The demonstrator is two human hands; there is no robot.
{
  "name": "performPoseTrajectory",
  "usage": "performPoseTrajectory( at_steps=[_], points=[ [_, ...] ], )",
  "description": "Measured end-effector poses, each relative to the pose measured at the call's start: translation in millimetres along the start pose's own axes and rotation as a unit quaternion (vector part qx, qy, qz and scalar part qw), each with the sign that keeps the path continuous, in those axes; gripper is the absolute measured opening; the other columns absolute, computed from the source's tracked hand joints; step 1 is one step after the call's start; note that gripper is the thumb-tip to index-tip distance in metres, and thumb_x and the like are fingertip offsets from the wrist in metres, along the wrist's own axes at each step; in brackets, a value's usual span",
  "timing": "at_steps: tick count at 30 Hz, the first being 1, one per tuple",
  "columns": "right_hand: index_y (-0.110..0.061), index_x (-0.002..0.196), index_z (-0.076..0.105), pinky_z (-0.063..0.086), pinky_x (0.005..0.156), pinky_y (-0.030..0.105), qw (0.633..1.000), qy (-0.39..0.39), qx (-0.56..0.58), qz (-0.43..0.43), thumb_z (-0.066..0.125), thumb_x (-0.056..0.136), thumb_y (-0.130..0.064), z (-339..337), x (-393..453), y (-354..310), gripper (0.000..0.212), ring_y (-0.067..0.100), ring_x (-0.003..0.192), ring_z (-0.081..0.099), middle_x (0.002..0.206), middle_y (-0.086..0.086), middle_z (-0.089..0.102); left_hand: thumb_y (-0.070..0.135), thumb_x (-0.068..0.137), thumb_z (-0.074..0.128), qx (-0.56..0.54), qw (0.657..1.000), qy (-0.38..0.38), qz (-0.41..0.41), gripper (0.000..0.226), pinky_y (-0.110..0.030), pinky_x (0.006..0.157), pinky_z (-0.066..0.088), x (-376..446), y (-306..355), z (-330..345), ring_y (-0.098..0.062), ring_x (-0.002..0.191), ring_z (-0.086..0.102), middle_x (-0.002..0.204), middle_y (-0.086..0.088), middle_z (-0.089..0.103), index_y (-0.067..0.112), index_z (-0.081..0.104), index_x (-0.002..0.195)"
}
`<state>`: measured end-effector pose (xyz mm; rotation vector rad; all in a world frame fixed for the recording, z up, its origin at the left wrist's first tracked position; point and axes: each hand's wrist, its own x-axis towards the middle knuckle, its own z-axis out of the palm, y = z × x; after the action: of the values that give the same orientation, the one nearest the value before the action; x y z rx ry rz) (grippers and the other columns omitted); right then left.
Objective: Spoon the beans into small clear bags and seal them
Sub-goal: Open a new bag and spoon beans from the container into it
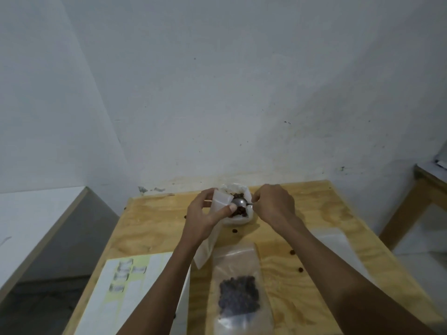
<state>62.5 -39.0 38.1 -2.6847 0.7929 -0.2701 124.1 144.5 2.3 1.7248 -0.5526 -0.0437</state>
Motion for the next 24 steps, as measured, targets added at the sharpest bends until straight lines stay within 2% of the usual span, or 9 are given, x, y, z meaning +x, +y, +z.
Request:
performPoseTrajectory(
  at_steps=[4,6,9,13,16,19,24],
  points=[
    [-0.016,0.076,0.073,0.036,0.047,0.025,0.998,-0.051,0.026,0.032,0.062,0.088,-0.021,10,0,-9,0.017,0.024,0.06,0.059,0.071,0.002,0.065,0.061,0.065,0.079,-0.052,0.998,0.015,-0.008,0.057,-0.034,0.089,0.057,6,8,7,-0.009,0.105,0.069,0.111,0.014,0.074,0.032,0.07,0.114],
    [-0.015,0.069,0.064,0.03,0.044,0.025,0.994,-0.069,0.06,0.055,0.063,0.085,-0.02,13,3,-13,0.017,0.025,0.055,0.051,0.065,0.003,0.057,0.057,0.067,0.079,-0.078,0.997,0.018,-0.012,0.052,-0.038,0.091,0.057,10,10,9,-0.013,0.106,0.07,0.112,0.01,0.075,0.033,0.071,0.112],
    [-0.014,0.064,0.056,0.031,0.045,0.025,0.984,-0.088,0.119,0.1,0.067,0.082,-0.02,13,8,-13,0.022,0.023,0.054,0.052,0.064,0.003,0.057,0.057,0.067,0.08,-0.083,0.996,0.021,-0.013,0.051,-0.04,0.091,0.058,14,8,6,-0.016,0.107,0.071,0.112,0.005,0.076,0.035,0.07,0.112],
    [-0.015,0.056,0.045,0.026,0.046,0.023,0.974,-0.085,0.17,0.123,0.068,0.079,-0.019,8,11,-7,0.032,0.019,0.045,0.041,0.054,0.0,0.046,0.07,0.059,0.08,0.006,1.0,0.003,-0.015,0.078,-0.03,0.085,0.055,15,-3,-2,-0.008,0.107,0.067,0.118,0.013,0.071,0.03,0.066,0.125],
    [-0.018,0.058,0.045,0.026,0.05,0.025,0.973,-0.081,0.18,0.117,0.068,0.075,-0.02,4,12,-1,0.029,0.02,0.047,0.037,0.054,0.001,0.042,0.074,0.052,0.082,0.075,0.997,-0.013,-0.006,0.097,-0.029,0.087,0.054,12,-8,-6,-0.007,0.109,0.063,0.125,0.01,0.066,0.025,0.062,0.133],
    [-0.018,0.057,0.043,0.024,0.052,0.026,0.974,-0.076,0.185,0.106,0.067,0.075,-0.019,-4,11,4,0.03,0.019,0.049,0.034,0.053,0.001,0.038,0.075,0.052,0.08,0.154,0.987,-0.028,0.035,0.102,-0.025,0.088,0.049,9,-8,-10,-0.004,0.107,0.059,0.125,0.011,0.061,0.021,0.059,0.136],
    [-0.019,0.055,0.048,0.026,0.052,0.026,0.972,-0.073,0.203,0.089,0.065,0.068,-0.015,-23,10,7,0.022,0.018,0.048,0.034,0.051,-0.001,0.037,0.084,0.053,0.075,0.257,0.962,-0.045,0.075,0.109,-0.033,0.095,0.049,7,-9,-12,-0.012,0.113,0.055,0.125,0.008,0.057,0.018,0.056,0.138]
  ],
)
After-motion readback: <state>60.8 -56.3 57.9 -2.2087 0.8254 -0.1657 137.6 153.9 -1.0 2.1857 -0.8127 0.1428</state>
